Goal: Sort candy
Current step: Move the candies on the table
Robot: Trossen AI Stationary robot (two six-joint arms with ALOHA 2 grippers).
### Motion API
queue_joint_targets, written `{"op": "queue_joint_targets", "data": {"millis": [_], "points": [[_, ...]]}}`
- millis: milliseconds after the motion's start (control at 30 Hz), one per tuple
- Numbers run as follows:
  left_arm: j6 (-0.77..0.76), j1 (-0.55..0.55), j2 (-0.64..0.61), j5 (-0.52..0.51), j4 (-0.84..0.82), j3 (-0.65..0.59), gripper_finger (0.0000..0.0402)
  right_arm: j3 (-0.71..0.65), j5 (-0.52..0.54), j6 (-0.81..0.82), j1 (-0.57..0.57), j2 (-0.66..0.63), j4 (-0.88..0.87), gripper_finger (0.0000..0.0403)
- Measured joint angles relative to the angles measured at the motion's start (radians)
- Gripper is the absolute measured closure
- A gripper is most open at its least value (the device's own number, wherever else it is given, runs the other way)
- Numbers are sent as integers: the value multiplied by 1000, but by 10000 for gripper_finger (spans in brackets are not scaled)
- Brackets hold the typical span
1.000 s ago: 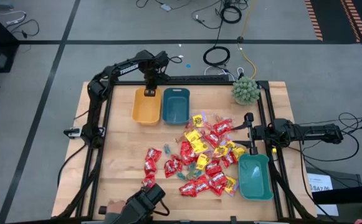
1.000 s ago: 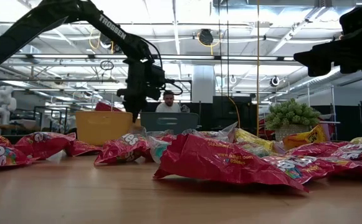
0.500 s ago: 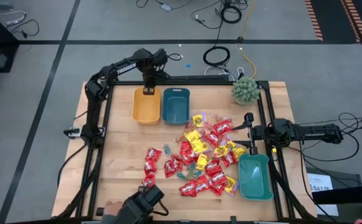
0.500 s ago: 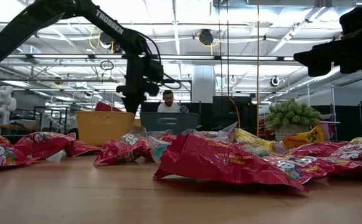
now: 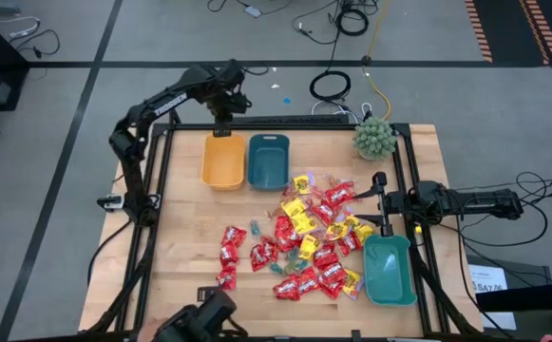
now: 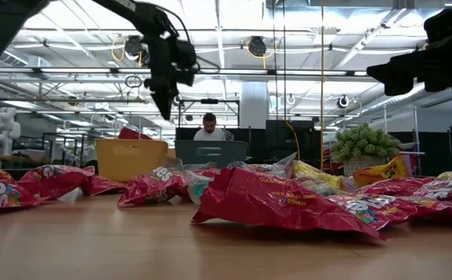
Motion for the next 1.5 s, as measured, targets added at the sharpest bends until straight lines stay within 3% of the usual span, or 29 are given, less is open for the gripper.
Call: {"op": "queue_joint_targets", "data": {"millis": [333, 567, 667, 767, 867, 1033, 1200, 1333, 1500], "points": [[-284, -14, -142, 6, 158, 0, 354, 0, 0, 0, 0, 0, 0, 161], [-485, -75, -209, 14, 48, 0, 354, 0, 0, 0, 0, 0, 0, 161], [-526, -114, -249, 94, 39, -45, 354, 0, 0, 0, 0, 0, 0, 161], [-576, -159, -318, 203, 112, -155, 354, 0, 0, 0, 0, 0, 0, 161], [-670, -218, -421, 211, 238, -322, 354, 0, 0, 0, 0, 0, 0, 161], [-874, -348, -635, 157, 472, -653, 354, 0, 0, 0, 0, 0, 0, 161], [-1109, -508, -837, 3, 653, -928, 354, 0, 0, -31, 0, 0, 0, 161], [-1217, -611, -953, -56, 698, -1042, 354, 0, 0, -29, 0, 0, 0, 161], [-1289, -678, -1025, -113, 697, -1087, 354, 0, 0, 19, 0, 0, 0, 161]]}}
